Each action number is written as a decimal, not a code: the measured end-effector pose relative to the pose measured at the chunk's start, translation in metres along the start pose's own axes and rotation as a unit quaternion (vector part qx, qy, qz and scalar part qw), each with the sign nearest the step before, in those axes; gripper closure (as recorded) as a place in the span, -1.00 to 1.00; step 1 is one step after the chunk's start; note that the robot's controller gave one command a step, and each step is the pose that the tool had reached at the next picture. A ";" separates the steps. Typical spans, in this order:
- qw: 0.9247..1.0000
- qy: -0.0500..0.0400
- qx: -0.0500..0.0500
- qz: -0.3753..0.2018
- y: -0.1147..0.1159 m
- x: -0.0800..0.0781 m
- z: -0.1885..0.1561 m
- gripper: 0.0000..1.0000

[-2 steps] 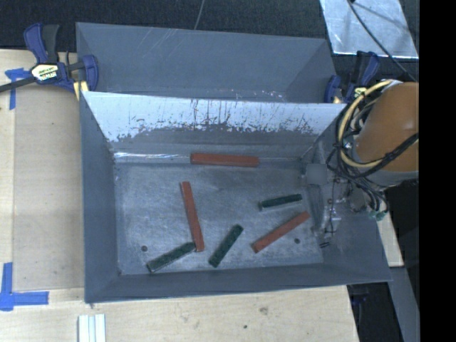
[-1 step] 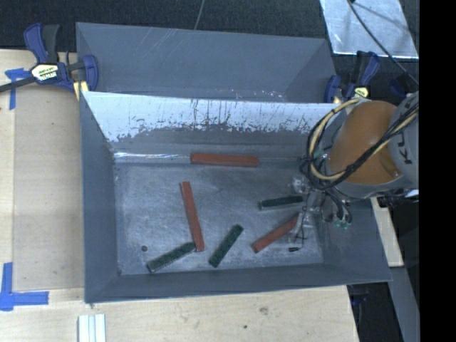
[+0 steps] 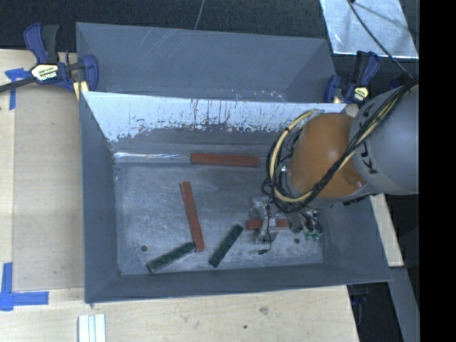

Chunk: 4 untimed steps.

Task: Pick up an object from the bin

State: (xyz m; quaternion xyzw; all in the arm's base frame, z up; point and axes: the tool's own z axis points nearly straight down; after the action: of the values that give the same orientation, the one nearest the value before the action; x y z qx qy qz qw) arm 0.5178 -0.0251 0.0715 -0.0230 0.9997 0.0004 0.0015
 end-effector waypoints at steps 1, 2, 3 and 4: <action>1.000 0.000 0.000 0.000 0.000 0.000 0.000 1.00; 1.000 0.001 -0.003 -0.030 -0.046 -0.037 0.001 1.00; 1.000 0.000 0.000 -0.013 0.002 -0.025 -0.127 1.00; 1.000 0.000 0.001 -0.014 0.001 -0.025 -0.127 -1.00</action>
Offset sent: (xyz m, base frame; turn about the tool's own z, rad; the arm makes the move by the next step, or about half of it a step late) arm 0.0505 -0.0653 -0.0015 -0.0729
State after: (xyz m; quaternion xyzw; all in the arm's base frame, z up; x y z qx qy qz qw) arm 0.5426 -0.0226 0.1988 -0.0368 0.9993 -0.0002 0.0016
